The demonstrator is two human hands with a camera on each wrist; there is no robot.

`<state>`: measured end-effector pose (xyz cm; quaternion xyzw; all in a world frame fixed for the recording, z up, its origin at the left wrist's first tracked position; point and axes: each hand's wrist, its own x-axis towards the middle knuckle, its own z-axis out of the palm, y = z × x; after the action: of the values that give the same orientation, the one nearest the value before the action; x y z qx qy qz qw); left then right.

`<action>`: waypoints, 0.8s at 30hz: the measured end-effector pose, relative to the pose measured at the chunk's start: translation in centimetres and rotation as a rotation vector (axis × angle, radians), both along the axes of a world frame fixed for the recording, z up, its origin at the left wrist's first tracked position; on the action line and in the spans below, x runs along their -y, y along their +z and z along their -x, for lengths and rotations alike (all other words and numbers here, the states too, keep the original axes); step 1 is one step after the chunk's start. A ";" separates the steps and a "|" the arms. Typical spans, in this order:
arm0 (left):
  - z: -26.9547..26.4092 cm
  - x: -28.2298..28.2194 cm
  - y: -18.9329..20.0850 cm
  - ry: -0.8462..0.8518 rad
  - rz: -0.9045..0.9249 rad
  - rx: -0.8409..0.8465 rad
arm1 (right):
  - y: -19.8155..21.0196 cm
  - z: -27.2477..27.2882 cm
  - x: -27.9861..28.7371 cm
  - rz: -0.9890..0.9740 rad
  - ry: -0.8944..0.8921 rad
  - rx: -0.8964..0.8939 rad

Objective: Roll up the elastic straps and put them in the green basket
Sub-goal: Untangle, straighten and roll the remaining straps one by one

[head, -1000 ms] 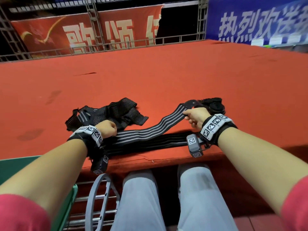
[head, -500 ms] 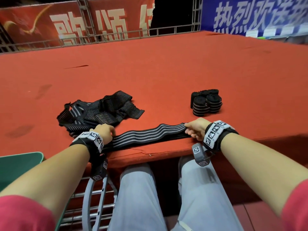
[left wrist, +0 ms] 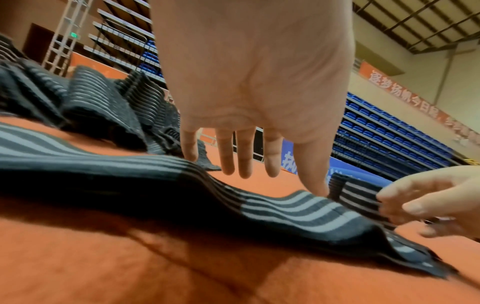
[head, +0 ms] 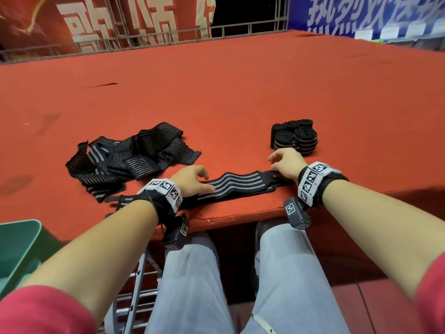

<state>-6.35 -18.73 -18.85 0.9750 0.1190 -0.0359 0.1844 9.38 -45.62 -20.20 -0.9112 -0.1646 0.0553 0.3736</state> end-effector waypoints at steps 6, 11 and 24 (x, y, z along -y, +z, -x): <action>-1.5 3.0 -0.3 -0.107 -0.008 -0.057 | -0.3 -0.1 0.3 0.344 0.333 -0.038; -2.4 4.2 -1.2 -0.131 -0.047 -0.057 | -0.2 -0.4 0.4 0.384 0.308 0.055; -3.3 4.0 -2.2 -0.188 -0.140 -0.082 | -0.5 -1.9 1.3 0.058 0.080 -0.278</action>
<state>-3.09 -22.73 -21.05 0.9900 0.0367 -0.0843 0.1067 11.27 -46.92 -20.66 -0.8978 -0.1460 0.2005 0.3640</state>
